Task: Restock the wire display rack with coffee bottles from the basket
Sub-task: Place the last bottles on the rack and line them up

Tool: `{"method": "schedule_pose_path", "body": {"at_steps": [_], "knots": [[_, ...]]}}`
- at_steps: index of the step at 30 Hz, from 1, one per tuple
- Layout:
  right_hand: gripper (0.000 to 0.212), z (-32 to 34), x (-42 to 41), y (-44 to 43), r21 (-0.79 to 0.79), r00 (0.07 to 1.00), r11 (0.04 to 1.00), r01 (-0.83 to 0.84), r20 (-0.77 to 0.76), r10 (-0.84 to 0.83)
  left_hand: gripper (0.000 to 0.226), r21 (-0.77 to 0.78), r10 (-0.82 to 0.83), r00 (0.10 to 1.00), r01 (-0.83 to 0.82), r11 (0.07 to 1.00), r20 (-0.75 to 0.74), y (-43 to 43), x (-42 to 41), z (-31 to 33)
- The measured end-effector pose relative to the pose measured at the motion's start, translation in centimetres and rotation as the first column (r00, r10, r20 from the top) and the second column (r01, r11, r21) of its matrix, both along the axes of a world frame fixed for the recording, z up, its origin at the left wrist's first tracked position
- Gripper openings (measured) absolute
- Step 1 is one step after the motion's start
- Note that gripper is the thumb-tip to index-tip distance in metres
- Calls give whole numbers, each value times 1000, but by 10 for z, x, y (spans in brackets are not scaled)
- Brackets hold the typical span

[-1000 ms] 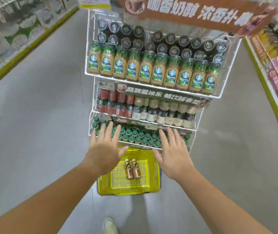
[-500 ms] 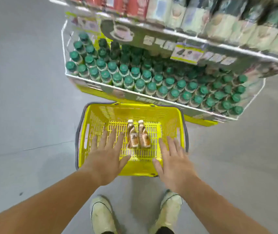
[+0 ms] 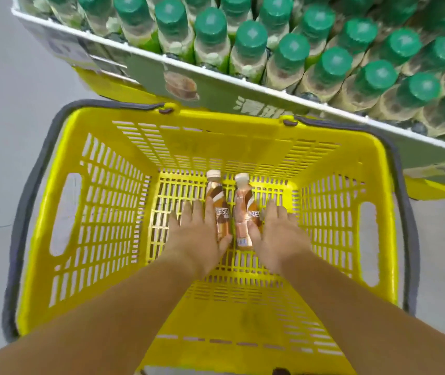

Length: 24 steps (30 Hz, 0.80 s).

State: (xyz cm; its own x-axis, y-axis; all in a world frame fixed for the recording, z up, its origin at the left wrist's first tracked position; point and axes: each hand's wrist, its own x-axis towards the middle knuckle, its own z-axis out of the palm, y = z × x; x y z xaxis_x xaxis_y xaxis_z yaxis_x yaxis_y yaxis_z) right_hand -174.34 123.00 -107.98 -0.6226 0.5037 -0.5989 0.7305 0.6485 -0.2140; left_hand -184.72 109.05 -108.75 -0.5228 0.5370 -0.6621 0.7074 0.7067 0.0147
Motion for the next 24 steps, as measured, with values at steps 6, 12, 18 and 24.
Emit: {"method": "schedule_pose_path", "body": {"at_steps": [6, 12, 18, 24], "knots": [[54, -29, -13, -12, -158, 983, 971, 178, -26, -184, 103, 133, 208, 977, -211, 968, 36, -12, 2, -16], [34, -29, -16, -20, -200, 946, 938, 282, -105, -306, 67, 241, 545, 731, -663, 709, 410, -9, -10, -16], [36, 34, -1, -14, -140, 911, 936, 323, -222, -347, 36, 261, 554, 651, -738, 623, 519, -25, -22, 37], [32, 184, -2, -4, -163, 898, 946, 279, -305, -318, 52, 416, 473, 684, -721, 553, 556, -42, -31, 186]]}}
